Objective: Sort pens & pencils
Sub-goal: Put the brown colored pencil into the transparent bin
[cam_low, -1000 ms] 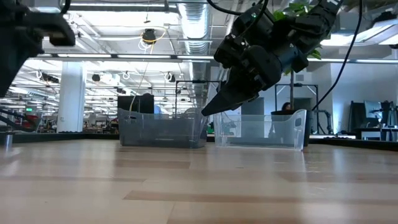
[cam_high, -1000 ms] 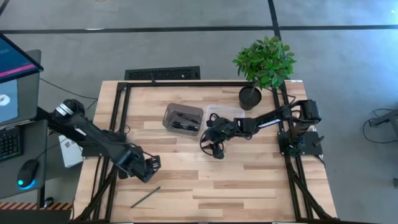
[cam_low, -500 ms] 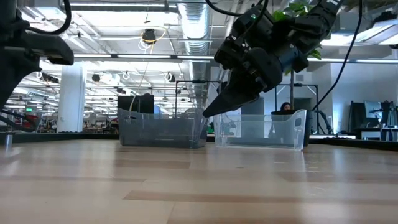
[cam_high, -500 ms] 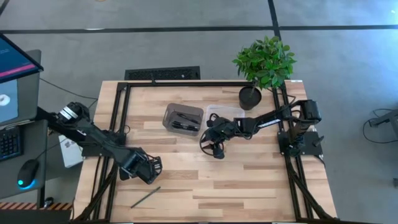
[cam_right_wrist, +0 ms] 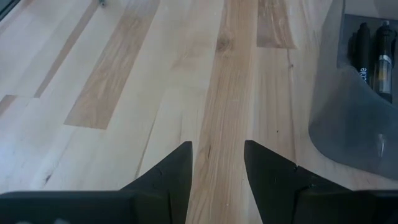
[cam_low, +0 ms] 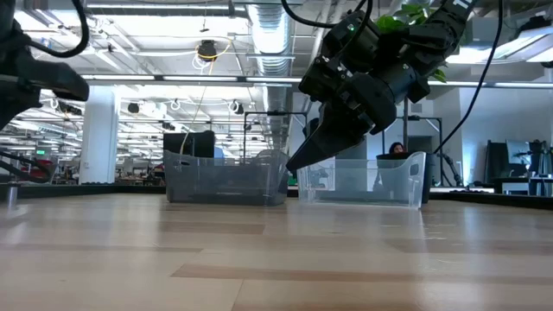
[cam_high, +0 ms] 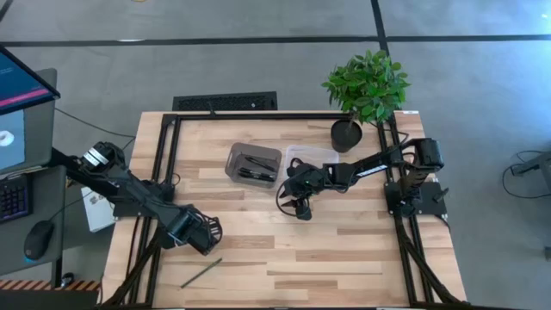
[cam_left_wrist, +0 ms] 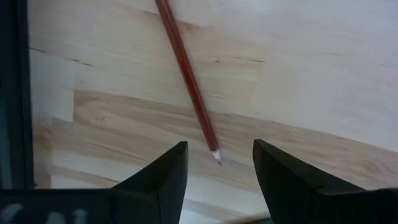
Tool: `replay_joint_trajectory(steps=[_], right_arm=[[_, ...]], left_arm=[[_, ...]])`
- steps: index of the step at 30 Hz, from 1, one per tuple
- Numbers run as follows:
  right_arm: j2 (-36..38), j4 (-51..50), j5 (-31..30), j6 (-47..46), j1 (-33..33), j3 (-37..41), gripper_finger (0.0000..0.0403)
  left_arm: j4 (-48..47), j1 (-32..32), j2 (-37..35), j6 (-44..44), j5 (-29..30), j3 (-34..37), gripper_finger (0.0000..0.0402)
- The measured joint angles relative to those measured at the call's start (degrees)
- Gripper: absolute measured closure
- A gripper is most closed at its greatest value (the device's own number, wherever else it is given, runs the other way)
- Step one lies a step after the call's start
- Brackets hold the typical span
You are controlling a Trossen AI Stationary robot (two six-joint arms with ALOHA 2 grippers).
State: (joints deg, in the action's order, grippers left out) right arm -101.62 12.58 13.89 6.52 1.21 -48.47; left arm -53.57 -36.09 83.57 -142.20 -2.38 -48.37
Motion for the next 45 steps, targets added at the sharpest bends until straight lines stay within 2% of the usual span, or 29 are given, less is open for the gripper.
replay_joint_trajectory(steps=[13,24,34,40,45], right_arm=[[0.0,-0.1,0.0,0.0,0.0,0.0,0.0233],[0.0,-0.6,0.0,0.1,0.0,0.0,0.0232],[0.0,-1.9,0.0,0.1,-0.1,0.0,0.0232],[0.0,-2.3,0.0,0.1,-0.1,0.0,0.0233],[0.0,-2.2,0.0,0.1,-0.1,0.0,0.0234]], left_arm=[[0.7,-0.3,1.1,-0.1,0.0,2.2,0.0228],[3.2,-0.3,6.7,0.0,-0.2,2.3,0.0228],[10.3,0.6,6.2,0.7,1.0,6.0,0.0228],[9.2,0.7,6.3,1.9,-1.3,6.0,0.0228],[8.9,0.8,6.3,3.7,-0.7,6.0,0.0228]])
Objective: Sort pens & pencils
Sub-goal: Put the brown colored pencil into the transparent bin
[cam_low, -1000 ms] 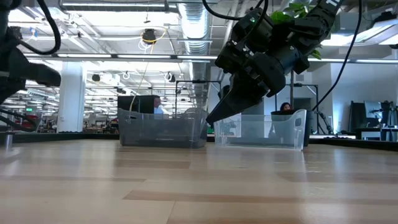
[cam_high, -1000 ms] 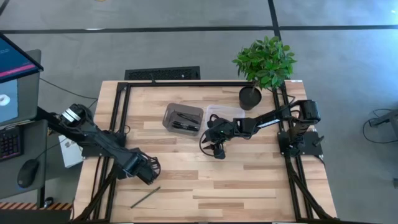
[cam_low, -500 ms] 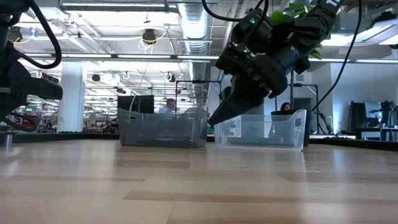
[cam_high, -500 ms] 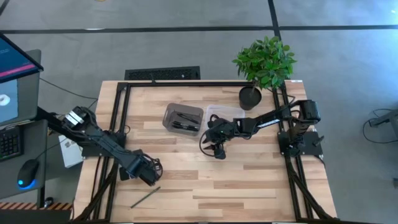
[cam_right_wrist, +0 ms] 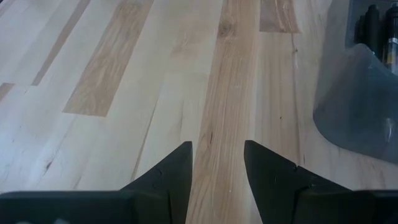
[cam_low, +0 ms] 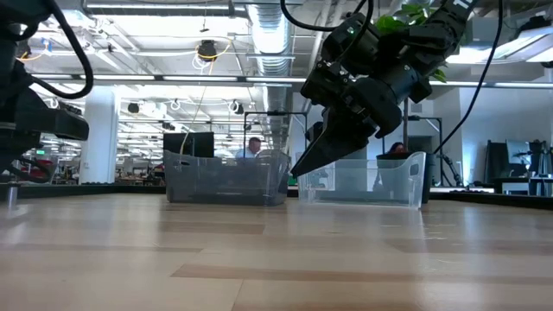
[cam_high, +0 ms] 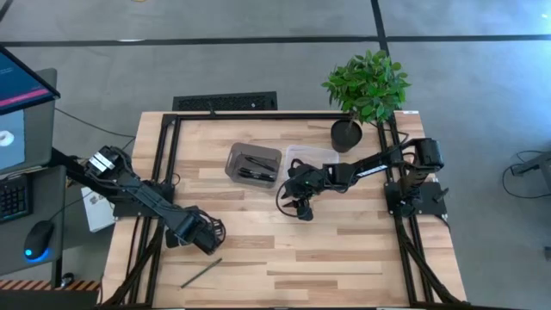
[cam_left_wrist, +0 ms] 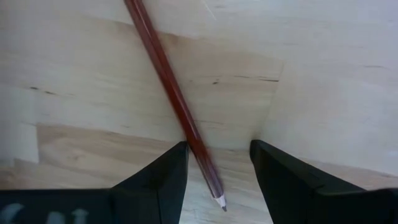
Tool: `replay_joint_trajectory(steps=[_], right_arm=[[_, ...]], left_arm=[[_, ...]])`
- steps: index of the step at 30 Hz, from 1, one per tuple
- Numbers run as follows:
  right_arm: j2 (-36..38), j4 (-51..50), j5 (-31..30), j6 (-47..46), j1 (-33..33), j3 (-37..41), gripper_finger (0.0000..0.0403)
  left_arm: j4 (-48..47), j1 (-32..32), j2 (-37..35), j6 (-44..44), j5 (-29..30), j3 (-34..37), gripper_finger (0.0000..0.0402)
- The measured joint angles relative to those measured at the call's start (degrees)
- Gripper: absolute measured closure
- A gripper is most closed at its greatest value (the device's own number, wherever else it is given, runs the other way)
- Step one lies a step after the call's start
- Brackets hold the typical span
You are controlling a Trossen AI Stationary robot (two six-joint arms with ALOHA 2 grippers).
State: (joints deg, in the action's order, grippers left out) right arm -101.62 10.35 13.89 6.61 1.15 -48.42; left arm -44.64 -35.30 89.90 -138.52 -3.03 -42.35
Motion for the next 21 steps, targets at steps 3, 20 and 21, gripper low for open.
replay_joint_trajectory(steps=[3,20,21], right_arm=[[0.0,0.0,0.0,0.0,0.0,0.0,0.0232],[0.0,0.0,0.0,0.0,0.0,0.0,0.0232],[0.0,0.0,0.0,0.0,0.0,0.0,0.0233]], left_arm=[[0.0,0.0,0.0,0.6,1.5,0.0,0.0228],[-0.6,0.0,0.3,6.9,3.4,-1.7,0.0228],[-0.7,0.0,0.3,6.9,3.4,-1.7,0.0228]])
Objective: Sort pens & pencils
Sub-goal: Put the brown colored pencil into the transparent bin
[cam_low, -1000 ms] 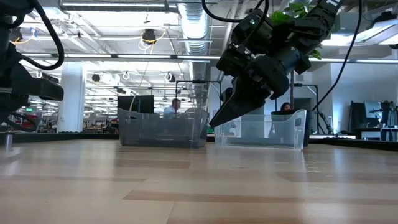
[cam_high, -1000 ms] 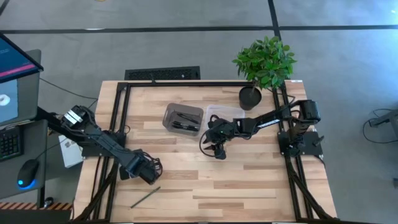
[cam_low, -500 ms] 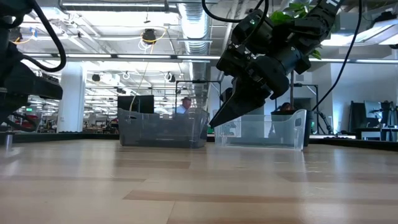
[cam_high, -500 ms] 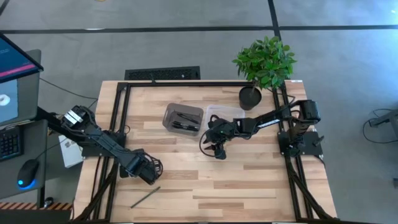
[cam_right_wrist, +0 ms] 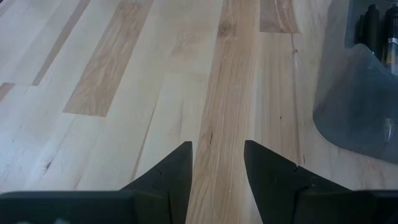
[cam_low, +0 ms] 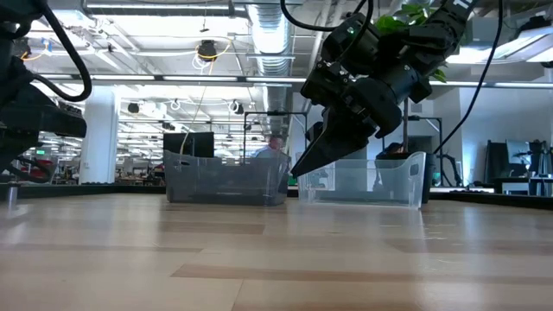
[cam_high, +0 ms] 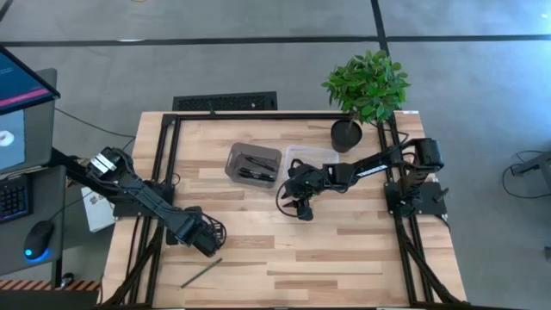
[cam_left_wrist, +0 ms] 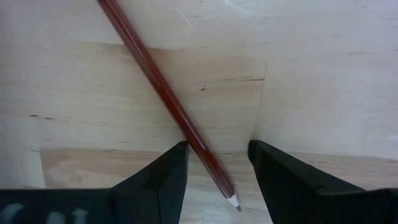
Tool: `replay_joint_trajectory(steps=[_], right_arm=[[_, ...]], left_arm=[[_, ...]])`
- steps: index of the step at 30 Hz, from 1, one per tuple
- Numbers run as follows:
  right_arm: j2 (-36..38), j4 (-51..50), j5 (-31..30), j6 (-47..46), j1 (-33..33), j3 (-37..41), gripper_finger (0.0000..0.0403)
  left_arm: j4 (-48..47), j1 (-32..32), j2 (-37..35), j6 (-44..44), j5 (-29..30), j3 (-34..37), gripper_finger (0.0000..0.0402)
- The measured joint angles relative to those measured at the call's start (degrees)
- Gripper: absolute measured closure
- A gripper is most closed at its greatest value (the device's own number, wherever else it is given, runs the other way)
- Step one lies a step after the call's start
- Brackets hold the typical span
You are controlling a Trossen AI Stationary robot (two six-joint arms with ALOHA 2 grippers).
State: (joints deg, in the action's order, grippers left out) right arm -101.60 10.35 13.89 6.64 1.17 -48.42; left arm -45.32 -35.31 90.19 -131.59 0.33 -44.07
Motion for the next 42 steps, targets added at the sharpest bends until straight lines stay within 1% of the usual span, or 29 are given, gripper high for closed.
replay_joint_trajectory(steps=[26,32,42], right_arm=[[0.0,0.0,0.0,1.5,0.0,0.0,0.0233],[0.0,0.0,0.0,1.5,0.0,0.0,0.0233],[0.0,-0.1,0.0,1.5,0.0,0.0,0.0234]], left_arm=[[-0.2,0.0,0.0,0.4,0.3,0.0,0.0228],[-0.4,0.1,-0.1,-2.5,-0.9,0.0,0.0228],[-0.4,0.1,-0.1,-3.3,-1.1,0.0,0.0228]])
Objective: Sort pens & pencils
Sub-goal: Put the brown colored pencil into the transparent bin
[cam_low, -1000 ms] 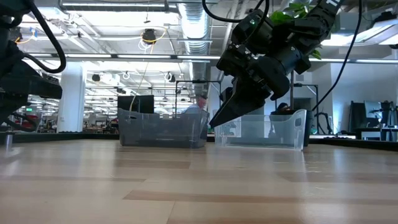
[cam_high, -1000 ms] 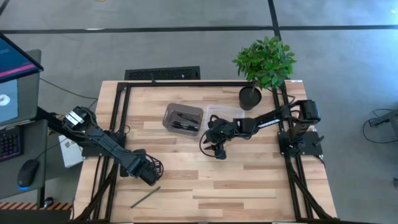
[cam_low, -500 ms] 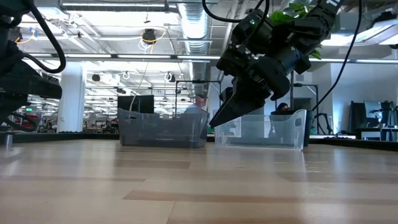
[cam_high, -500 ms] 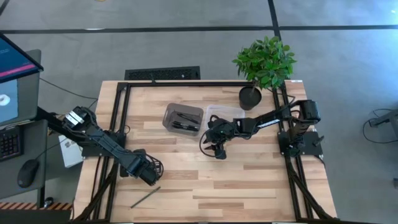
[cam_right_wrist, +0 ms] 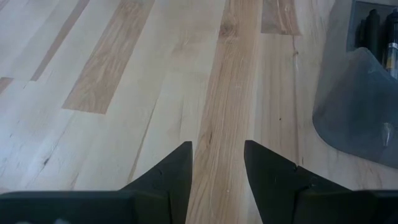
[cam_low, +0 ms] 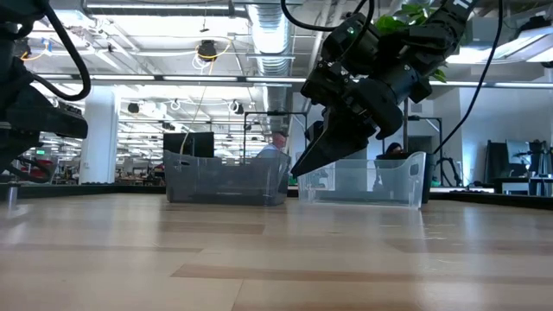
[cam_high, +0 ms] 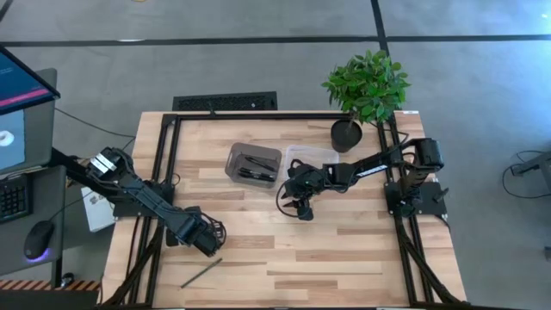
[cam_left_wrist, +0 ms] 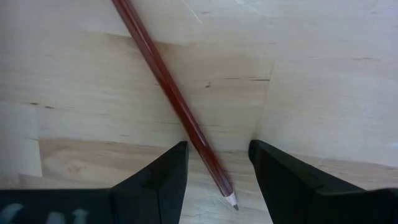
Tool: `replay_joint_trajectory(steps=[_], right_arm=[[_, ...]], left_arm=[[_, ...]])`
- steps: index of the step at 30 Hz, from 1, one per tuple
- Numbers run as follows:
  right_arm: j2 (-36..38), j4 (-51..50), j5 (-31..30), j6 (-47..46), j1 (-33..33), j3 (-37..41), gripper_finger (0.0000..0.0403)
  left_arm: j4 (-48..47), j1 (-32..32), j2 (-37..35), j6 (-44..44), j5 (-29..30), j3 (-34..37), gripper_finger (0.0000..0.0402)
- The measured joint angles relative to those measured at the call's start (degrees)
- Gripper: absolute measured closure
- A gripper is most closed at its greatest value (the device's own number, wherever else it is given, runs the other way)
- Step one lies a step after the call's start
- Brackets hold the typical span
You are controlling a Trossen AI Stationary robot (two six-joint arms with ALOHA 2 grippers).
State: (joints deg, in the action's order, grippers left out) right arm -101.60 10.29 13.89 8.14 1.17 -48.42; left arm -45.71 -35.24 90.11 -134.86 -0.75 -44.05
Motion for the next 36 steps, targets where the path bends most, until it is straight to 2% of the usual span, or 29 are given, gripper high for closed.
replay_joint_trajectory(steps=[19,29,36], right_arm=[[0.0,-0.9,0.0,0.0,0.0,0.0,0.0232],[0.0,-0.9,0.0,0.0,0.0,0.0,0.0234],[0.0,-0.9,0.0,0.0,0.0,0.0,0.0232]], left_arm=[[2.2,0.0,-0.2,-0.9,-0.1,2.1,0.0232],[2.4,0.0,-0.1,-0.6,-0.1,2.1,0.0303],[2.5,0.0,-0.1,3.6,0.1,2.1,0.0330]])
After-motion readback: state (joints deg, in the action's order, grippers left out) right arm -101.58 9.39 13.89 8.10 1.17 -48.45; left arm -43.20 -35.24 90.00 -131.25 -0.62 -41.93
